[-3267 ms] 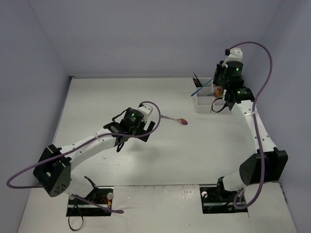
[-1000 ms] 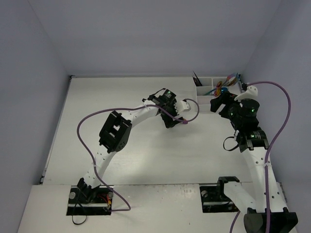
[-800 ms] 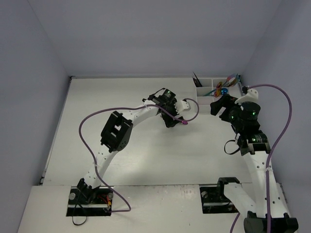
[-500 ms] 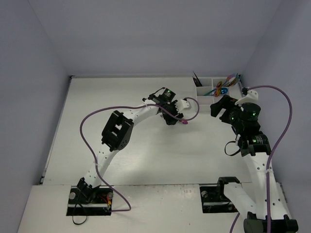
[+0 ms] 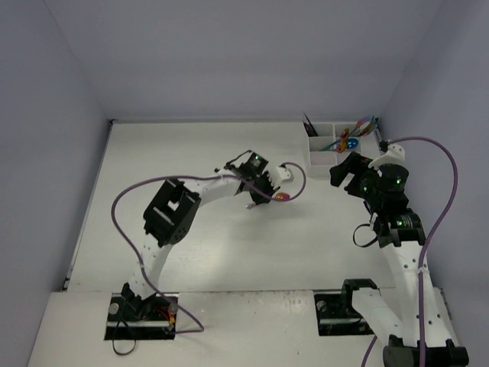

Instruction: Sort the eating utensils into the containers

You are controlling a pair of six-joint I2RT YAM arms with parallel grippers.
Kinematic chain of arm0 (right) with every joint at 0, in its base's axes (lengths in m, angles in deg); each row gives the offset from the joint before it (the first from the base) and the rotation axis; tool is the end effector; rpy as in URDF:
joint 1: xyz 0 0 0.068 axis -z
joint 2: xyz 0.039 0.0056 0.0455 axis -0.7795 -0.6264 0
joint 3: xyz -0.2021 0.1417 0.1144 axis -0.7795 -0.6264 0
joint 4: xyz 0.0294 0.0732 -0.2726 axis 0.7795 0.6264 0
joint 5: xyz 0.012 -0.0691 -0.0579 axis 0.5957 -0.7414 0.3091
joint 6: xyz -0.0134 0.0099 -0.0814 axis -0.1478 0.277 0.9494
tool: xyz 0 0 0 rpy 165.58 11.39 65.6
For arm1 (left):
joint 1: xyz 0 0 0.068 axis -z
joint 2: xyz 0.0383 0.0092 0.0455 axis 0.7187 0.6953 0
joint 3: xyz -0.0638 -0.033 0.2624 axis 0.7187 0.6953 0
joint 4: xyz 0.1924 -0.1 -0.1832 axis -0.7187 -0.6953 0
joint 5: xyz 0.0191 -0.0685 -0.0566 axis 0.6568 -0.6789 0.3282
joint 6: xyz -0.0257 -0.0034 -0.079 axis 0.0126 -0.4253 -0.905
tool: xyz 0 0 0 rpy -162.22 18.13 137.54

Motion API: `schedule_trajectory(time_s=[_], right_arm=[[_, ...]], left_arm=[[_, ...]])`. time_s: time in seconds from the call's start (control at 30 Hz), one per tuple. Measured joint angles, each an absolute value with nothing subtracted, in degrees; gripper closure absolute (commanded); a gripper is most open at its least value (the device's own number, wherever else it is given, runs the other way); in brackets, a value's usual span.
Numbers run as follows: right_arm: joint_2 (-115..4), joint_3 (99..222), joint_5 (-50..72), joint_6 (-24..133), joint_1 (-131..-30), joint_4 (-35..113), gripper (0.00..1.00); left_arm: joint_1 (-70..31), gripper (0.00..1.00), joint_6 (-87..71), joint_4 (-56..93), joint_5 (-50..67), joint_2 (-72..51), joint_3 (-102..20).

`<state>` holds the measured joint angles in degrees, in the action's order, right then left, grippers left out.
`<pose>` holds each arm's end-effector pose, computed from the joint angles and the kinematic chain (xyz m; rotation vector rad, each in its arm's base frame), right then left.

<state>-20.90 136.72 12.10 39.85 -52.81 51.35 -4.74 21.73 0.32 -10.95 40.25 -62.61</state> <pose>0.2457 0.0179 0.3698 0.1810 1.7095 0.4279 0.3735 -0.3718 0.1329 1.3940 1.9831 -0.7646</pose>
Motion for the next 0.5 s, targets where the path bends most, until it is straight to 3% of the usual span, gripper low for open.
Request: schedule_trajectory(time_s=[0.27,0.5], right_arm=[[-26.83,136.67,19.04,37.71,-53.20,51.31,0.16],[-36.89,139.87,28.08,34.08,-55.09,51.95,0.11]], left_arm=[[-4.74,1.00,12.96,7.44,-8.49,26.58,-42.44],[-4.65,1.00,7.35,13.26,-7.72,14.45,-37.10]])
